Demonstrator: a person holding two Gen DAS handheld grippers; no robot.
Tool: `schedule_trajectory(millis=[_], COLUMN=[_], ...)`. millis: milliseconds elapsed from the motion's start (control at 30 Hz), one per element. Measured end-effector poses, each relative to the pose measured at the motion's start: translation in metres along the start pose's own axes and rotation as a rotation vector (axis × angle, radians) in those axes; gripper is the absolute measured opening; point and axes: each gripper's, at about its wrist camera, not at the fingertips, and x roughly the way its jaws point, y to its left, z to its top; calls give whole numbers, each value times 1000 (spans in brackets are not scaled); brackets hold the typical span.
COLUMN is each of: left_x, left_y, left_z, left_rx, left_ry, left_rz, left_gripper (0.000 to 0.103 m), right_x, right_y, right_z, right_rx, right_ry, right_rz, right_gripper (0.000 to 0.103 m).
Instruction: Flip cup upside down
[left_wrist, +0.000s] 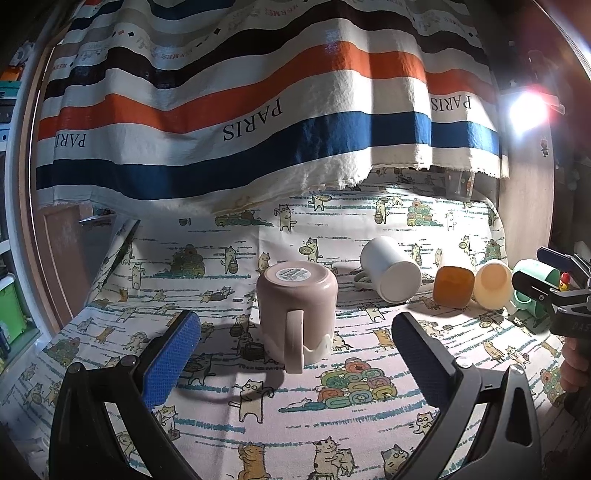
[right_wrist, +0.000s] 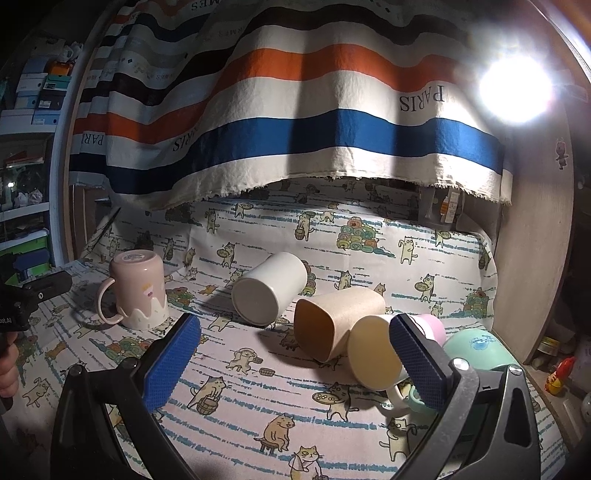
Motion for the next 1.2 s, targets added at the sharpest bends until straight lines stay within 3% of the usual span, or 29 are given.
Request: schedule_trajectory(millis=[1200], left_x=[0], left_y=[0], left_z=[0], left_rx=[0], left_ry=[1], left_rz=[0], left_gripper=[103], right_x=[2], right_y=[-6], right_z=[-2], right_rx=[33], right_ry=[7], right_rz=[-10], right_gripper=[103])
